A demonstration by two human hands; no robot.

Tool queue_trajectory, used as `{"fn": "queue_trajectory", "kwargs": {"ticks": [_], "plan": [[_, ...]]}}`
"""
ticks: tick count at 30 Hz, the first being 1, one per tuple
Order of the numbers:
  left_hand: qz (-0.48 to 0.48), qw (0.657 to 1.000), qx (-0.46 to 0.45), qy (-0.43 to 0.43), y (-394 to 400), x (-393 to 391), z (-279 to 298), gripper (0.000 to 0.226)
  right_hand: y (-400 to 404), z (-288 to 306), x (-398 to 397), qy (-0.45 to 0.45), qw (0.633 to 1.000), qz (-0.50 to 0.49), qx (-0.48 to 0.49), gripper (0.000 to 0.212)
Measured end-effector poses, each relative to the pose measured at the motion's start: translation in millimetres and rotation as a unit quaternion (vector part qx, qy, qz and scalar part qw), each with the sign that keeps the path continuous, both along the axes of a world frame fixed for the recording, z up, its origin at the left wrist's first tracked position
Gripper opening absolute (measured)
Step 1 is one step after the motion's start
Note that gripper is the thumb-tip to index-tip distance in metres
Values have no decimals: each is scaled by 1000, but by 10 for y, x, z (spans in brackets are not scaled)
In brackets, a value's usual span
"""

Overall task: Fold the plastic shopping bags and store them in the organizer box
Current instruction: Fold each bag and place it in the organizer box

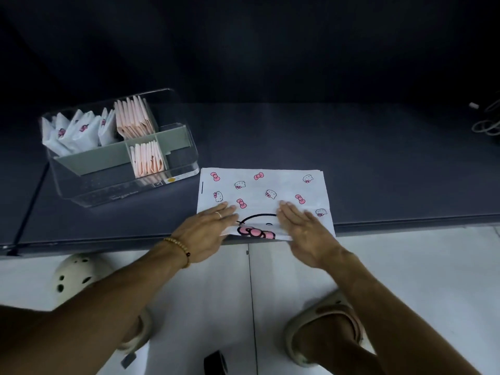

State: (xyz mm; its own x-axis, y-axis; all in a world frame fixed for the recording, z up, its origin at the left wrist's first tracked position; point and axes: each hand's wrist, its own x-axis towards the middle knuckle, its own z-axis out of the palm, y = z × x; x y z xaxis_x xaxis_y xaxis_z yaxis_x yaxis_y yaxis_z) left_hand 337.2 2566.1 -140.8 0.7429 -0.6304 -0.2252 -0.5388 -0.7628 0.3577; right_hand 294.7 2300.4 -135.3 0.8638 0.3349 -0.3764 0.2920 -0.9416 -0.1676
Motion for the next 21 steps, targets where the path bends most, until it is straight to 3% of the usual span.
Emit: {"fn": "queue_trajectory", "kwargs": {"ticks": [4, 7, 10, 13, 17, 21], "plan": [[121, 982, -100, 110, 21, 206, 250, 19, -348, 236, 196, 27, 966, -205, 155, 48], [216, 954, -166, 124, 25, 366, 353, 25, -557, 341, 379, 29, 918, -332, 213, 14], [294, 931, -182, 119, -22, 480, 306, 21, -662, 350, 505, 42, 885, -391, 251, 11], [407, 893, -148, 126, -72, 507, 175, 46, -657, 257, 589, 18, 862, -447, 240, 10], [431, 897, -76, 70, -105, 487, 18, 42, -606, 82, 624, -29, 869, -469, 155, 45], [434, 900, -19, -16, -134, 409, -22, 36, -532, 53, 636, -36, 870, -478, 114, 33]]}}
